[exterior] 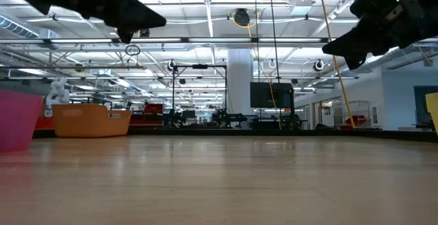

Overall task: Sort & place blocks by color
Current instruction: Return to Home Position

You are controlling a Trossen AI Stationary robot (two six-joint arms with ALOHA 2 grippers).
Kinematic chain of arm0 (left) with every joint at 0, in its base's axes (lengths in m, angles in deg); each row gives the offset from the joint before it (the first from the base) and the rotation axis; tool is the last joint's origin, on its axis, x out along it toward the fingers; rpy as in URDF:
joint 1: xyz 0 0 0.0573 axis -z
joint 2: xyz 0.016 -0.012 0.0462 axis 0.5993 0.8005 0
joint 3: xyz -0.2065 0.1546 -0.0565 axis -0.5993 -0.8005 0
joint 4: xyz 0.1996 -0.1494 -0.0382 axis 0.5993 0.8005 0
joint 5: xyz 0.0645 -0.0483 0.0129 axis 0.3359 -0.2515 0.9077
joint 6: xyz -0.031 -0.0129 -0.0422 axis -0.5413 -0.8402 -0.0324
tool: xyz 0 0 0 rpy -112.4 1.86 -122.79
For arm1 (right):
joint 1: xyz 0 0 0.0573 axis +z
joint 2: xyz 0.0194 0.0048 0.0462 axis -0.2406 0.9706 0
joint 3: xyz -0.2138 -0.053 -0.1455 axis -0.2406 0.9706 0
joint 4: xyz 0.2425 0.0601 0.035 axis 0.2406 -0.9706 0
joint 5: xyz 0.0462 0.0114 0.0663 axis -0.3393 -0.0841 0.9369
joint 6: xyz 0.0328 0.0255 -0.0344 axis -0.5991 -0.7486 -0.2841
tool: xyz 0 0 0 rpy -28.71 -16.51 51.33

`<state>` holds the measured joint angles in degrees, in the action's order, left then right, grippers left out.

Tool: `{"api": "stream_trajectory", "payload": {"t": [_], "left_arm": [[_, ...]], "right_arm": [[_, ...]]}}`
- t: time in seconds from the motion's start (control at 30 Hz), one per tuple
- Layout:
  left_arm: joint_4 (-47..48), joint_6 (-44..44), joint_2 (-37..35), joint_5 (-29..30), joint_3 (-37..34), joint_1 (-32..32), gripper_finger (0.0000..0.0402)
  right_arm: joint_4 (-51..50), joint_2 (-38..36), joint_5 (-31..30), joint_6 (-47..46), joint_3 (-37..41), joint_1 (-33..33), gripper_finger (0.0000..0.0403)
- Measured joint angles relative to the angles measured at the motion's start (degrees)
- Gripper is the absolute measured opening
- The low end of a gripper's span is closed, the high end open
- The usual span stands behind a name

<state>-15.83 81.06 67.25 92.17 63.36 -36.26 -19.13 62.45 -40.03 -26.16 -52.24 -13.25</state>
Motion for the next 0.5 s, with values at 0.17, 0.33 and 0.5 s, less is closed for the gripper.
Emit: {"api": "stream_trajectory", "payload": {"t": [0.17,0.33,0.5], "left_arm": [[-9.24,-2.20,-4.03,0.27,-8.06,0.00,0.0001],[-11.94,-4.24,-9.36,0.66,-14.40,-0.02,0.0001],[-11.83,-4.69,-14.95,0.93,-18.84,-0.03,0.0002]], "right_arm": [[-0.71,-3.98,-0.02,0.15,1.88,-0.73,0.0000],[-2.85,-7.07,0.08,0.80,1.97,-1.58,0.0000],[-6.78,-9.28,0.11,0.96,1.97,-1.62,0.0000]]}}
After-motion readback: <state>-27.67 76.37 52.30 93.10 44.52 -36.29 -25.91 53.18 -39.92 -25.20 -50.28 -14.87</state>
